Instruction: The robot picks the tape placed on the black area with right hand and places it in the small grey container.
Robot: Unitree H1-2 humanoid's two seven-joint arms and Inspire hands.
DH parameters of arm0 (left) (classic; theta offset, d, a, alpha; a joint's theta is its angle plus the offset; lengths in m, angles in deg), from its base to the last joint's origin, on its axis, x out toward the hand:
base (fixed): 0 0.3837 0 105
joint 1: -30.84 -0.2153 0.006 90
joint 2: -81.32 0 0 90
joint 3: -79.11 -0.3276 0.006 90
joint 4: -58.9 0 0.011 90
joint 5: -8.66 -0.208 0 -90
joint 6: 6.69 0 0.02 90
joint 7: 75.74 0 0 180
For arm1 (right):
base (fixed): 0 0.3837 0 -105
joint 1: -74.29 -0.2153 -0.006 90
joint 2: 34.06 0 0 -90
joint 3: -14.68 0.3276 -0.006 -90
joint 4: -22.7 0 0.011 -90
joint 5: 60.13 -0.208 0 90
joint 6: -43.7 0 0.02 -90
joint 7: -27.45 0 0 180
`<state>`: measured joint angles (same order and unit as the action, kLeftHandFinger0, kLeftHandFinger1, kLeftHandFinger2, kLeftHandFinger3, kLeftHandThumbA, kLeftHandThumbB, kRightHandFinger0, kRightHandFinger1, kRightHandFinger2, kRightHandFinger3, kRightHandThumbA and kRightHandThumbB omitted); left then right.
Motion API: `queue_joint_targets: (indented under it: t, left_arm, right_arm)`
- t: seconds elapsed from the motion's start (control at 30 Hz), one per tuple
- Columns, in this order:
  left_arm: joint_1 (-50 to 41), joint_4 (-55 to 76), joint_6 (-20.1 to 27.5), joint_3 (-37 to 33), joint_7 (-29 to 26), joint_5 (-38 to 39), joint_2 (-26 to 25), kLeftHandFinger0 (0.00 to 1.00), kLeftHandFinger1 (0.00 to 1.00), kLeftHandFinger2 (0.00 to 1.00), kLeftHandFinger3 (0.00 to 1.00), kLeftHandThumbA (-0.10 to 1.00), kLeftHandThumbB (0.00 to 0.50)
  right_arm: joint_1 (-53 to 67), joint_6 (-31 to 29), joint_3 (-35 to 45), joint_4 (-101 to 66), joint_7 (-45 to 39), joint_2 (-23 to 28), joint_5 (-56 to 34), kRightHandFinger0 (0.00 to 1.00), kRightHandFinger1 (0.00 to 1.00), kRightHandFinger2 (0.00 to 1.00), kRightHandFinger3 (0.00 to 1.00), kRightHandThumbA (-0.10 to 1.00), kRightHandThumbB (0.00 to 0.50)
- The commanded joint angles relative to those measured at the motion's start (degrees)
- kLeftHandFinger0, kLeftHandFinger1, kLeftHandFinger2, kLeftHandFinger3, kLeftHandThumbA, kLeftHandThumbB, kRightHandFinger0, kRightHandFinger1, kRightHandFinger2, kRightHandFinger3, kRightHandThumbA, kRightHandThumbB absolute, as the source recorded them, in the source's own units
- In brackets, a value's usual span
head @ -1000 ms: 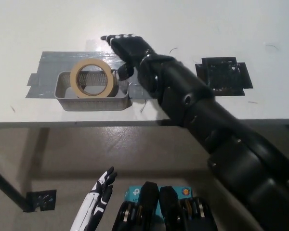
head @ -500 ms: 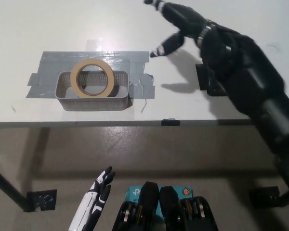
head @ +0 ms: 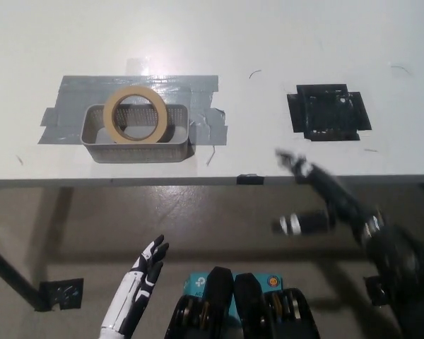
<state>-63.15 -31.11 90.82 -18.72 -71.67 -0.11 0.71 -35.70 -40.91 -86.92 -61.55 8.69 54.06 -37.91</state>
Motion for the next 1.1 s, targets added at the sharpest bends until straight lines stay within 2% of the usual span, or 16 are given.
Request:
queue_joint_targets:
  t: [0.0, 0.03, 0.1, 0.2, 0.23, 0.27, 0.4, 0.47, 0.67, 0.77, 0.9, 1.07]
  left_arm:
    - [-1.12, 0.89, 0.83, 2.26, 0.37, 4.62, 0.05, 1.0, 1.0, 1.0, 1.0, 1.0, 0.153]
    - [-1.49, 0.87, 1.02, 2.25, 0.41, 4.64, -0.08, 1.0, 1.0, 1.0, 1.0, 1.0, 0.137]
    - [-2.02, 0.63, 1.22, 2.26, 0.12, 4.59, 0.21, 1.0, 1.0, 1.0, 1.0, 1.0, 0.142]
    - [-2.7, 0.49, 2.13, 2.65, 0.01, 4.77, 0.09, 1.0, 1.0, 1.0, 1.0, 1.0, 0.145]
    - [-2.68, 0.42, 2.17, 2.68, 0.04, 4.72, 0.09, 1.0, 1.0, 1.0, 1.0, 1.0, 0.153]
    - [-2.73, 0.66, 2.09, 2.8, 0.15, 4.84, 0.01, 1.0, 1.0, 1.0, 1.0, 1.0, 0.141]
    - [-2.84, 0.81, 1.84, 3.46, 0.33, 5.44, 0.16, 1.0, 1.0, 1.0, 1.0, 1.0, 0.155]
    - [-3.2, 0.77, 2.62, 3.69, 0.39, 5.7, -0.03, 1.0, 1.0, 1.0, 1.0, 1.0, 0.14]
    - [-4.96, 0.65, 2.79, 3.93, 0.5, 6.58, 0.05, 1.0, 1.0, 1.0, 1.0, 1.0, 0.12]
    - [-5.24, 1.08, 2.26, 4.06, 0.54, 7.16, 0.21, 1.0, 1.0, 1.0, 1.0, 1.0, 0.159]
    - [-5.68, 1.2, 2.21, 4.02, 0.64, 7.39, 0.1, 1.0, 1.0, 1.0, 1.0, 1.0, 0.163]
    - [-6.65, 0.65, 2.76, 3.82, 0.74, 6.99, -0.4, 1.0, 1.0, 1.0, 1.0, 1.0, 0.135]
  right_arm:
    - [19.1, -3.52, 8.13, -23.27, 2.43, -4.04, -21.18, 1.0, 1.0, 1.0, 1.0, 1.0, 0.153]
    - [20.05, -4.99, 8.39, -21.86, 3.26, -5.18, -21.28, 1.0, 1.0, 1.0, 1.0, 1.0, 0.124]
    - [21.14, -6.95, 9.67, -18.5, 4.57, -7.45, -21.58, 1.0, 1.0, 1.0, 1.0, 1.0, 0.089]
    - [22.07, -8.76, 10.57, -12.84, 5.35, -9.62, -20.15, 1.0, 1.0, 1.0, 1.0, 1.0, 0.085]
    - [22.09, -8.99, 10.96, -12.46, 5.13, -9.91, -20.04, 1.0, 1.0, 1.0, 1.0, 1.0, 0.035]
    - [21.78, -9.18, 11.98, -10.44, 5.56, -10.47, -20.15, 1.0, 1.0, 1.0, 1.0, 1.0, 0.091]
    - [21.12, -9.95, 13.49, -8.44, 5.11, -11.19, -20.29, 1.0, 1.0, 1.0, 1.0, 1.0, 0.096]
    - [21.05, -9.77, 13.91, -7.63, 5.0, -11.55, -20.91, 1.0, 1.0, 1.0, 1.0, 1.0, 0.119]
    - [21.8, -10.68, 13.8, -5.94, 5.05, -10.8, -21.06, 1.0, 1.0, 1.0, 1.0, 1.0, 0.113]
    - [21.88, -10.35, 13.48, -5.79, 5.15, -10.31, -20.81, 1.0, 1.0, 1.0, 1.0, 1.0, 0.106]
    - [22.21, -10.63, 13.11, -5.31, 5.29, -10.09, -21.15, 1.0, 1.0, 1.0, 1.0, 1.0, 0.111]
    - [23.39, -10.83, 13.09, -5.26, 5.49, -10.23, -21.65, 1.0, 1.0, 1.0, 1.0, 0.98, 0.115]
